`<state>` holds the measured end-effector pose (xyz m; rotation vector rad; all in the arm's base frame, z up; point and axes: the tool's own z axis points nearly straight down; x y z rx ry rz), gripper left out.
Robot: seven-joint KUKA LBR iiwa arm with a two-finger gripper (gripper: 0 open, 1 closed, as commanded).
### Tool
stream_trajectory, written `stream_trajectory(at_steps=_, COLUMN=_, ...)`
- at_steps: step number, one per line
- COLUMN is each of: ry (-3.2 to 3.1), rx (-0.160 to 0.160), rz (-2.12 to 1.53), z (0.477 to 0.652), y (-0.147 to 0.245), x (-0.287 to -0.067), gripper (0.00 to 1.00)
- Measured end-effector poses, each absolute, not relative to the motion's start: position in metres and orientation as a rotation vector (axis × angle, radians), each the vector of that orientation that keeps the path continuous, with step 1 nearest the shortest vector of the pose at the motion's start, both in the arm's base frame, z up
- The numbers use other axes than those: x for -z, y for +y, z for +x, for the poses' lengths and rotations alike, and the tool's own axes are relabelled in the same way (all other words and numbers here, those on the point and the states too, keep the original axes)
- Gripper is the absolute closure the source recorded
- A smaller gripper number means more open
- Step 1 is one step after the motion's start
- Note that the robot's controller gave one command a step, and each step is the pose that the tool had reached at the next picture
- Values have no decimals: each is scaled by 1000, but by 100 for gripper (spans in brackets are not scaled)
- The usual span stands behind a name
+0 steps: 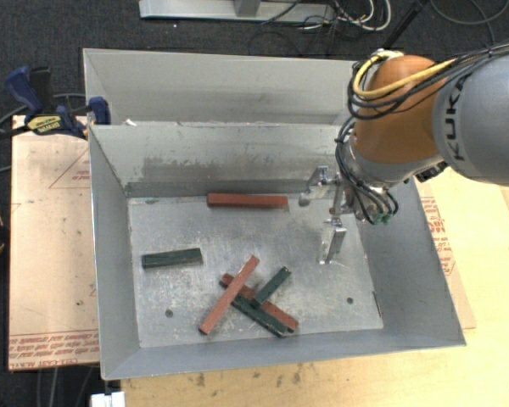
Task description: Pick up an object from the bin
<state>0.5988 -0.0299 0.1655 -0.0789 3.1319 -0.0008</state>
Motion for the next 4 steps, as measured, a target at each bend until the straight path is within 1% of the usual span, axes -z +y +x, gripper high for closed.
stream_trajectory(at_steps=1, ry=3116, rx=-1, rz=-371, z=582, y=-16, x=-111, gripper=0)
stream_trajectory(at_steps=2, ry=3069, rx=1, rz=-637, z=584, y=-3, x=-74, gripper=0)
stream_trajectory(at_steps=3, ry=3008, rx=2, rz=-831, z=532, y=11, x=-75, gripper=100)
stream_trajectory(at_steps=4, ry=3008, rx=3, rz=-832, z=532, y=11, x=-75, gripper=100)
